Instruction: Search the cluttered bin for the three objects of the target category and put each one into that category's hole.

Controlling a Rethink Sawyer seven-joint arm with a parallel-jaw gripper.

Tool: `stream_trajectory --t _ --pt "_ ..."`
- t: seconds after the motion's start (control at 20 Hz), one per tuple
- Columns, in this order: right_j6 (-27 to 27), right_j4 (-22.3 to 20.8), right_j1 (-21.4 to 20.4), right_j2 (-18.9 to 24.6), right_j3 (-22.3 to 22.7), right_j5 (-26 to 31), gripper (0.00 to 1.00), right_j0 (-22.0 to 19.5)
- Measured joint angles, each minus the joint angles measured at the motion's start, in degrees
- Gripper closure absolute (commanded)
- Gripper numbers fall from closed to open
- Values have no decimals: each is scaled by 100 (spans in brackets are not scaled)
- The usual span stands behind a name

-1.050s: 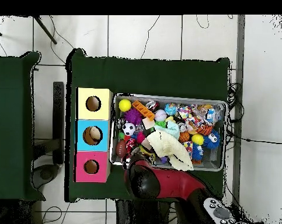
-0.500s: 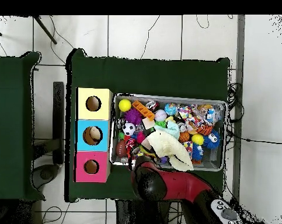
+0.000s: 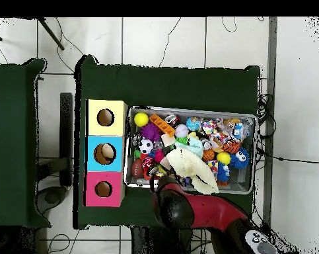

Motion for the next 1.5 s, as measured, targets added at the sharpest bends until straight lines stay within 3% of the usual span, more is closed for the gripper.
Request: stream_trajectory --t 0.6,1.05,1.5 --pt "0 -62 311 -151 -1 -266 0 540" --pt "0 -259 633 -193 -2 -451 0 464" --pt "0 -276 548 -207 -3 -451 0 341"
